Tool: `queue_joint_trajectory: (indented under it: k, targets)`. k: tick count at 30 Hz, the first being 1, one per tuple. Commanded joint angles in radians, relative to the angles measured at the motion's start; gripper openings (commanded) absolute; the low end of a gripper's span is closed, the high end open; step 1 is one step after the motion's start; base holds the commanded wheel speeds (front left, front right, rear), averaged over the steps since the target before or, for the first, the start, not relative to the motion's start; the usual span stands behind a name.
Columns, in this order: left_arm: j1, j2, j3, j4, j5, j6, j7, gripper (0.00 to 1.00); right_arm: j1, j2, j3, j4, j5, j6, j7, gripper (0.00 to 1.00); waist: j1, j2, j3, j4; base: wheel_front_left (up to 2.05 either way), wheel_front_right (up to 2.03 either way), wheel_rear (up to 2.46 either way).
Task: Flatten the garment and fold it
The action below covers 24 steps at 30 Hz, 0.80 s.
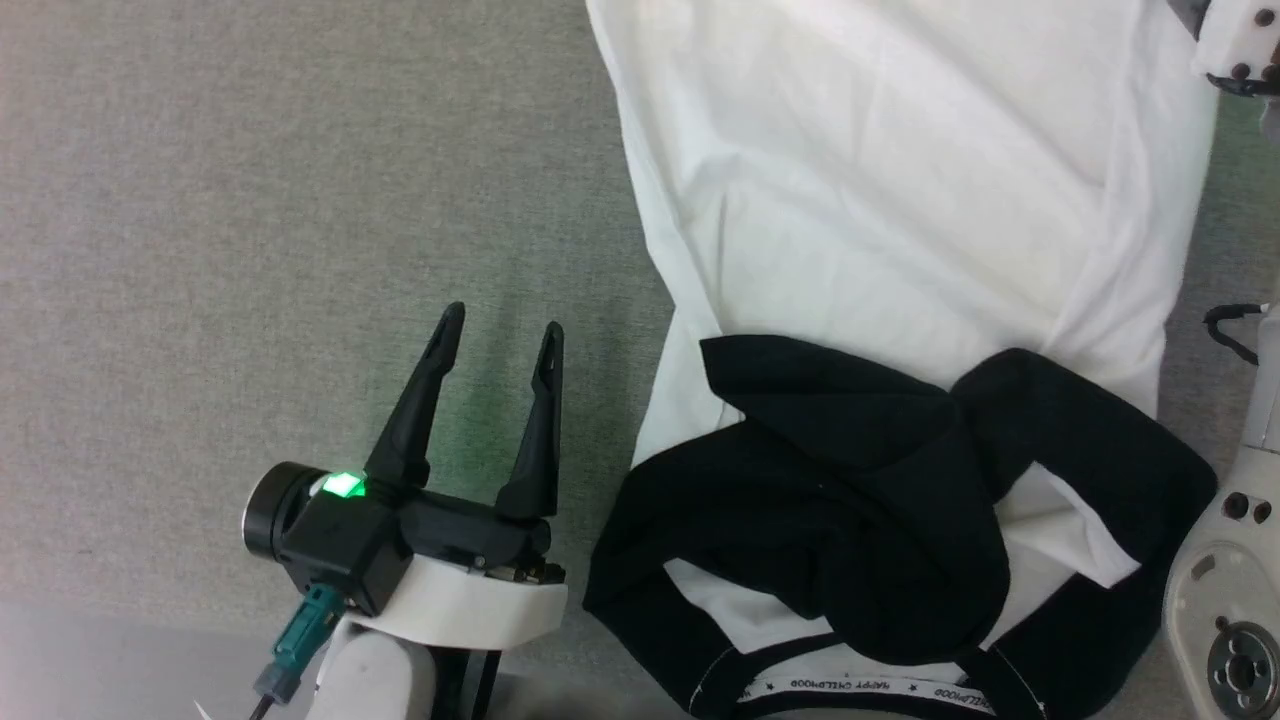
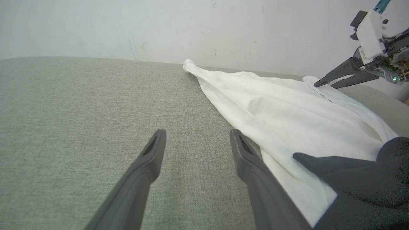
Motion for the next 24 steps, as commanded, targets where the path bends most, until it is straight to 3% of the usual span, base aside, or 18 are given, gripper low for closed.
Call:
queue_joint_trajectory:
  k: [1,9,10,11,12,17,24]
  targets:
    - [-0.014,-0.004,-0.003,0.004,-0.001,-0.003,-0.005,1.0,-0.017,0.001,-0.005,0.002,-0.008,-0.001,-0.007,1.0,0.0,0.0,0.012,0.015,0.0,0.0,0.0]
    - [-0.029,-0.005,-0.027,0.01,-0.019,0.007,-0.005,1.0,-0.047,0.001,-0.061,0.021,-0.069,-0.001,-0.055,1.0,0.0,0.0,0.048,0.051,0.0,0.0,0.0]
    - [-0.031,-0.005,-0.028,0.01,-0.021,0.009,-0.005,1.0,-0.05,0.001,-0.065,0.025,-0.078,-0.001,-0.056,0.75,0.0,0.0,0.051,0.053,0.0,0.0,0.0]
    - [-0.034,-0.005,-0.029,0.01,-0.023,0.01,-0.005,1.0,-0.053,0.001,-0.065,0.027,-0.09,-0.001,-0.058,0.31,0.0,0.0,0.054,0.055,0.0,0.0,0.0]
    - [-0.036,-0.005,-0.029,0.011,-0.024,0.011,-0.005,1.0,-0.054,0.001,-0.061,0.031,-0.101,-0.001,-0.055,0.0,0.0,0.0,0.056,0.055,0.0,0.0,0.0]
    - [-0.046,-0.005,-0.022,0.02,-0.019,0.009,-0.005,1.0,-0.066,0.001,-0.06,0.036,-0.126,-0.001,-0.055,0.0,0.0,0.0,0.049,0.05,0.0,0.0,0.0]
    - [-0.057,0.002,0.012,0.025,-0.019,-0.019,-0.005,1.0,-0.034,0.001,-0.007,0.079,-0.036,-0.001,-0.132,0.0,0.0,0.0,-0.029,0.012,0.0,0.0,0.0]
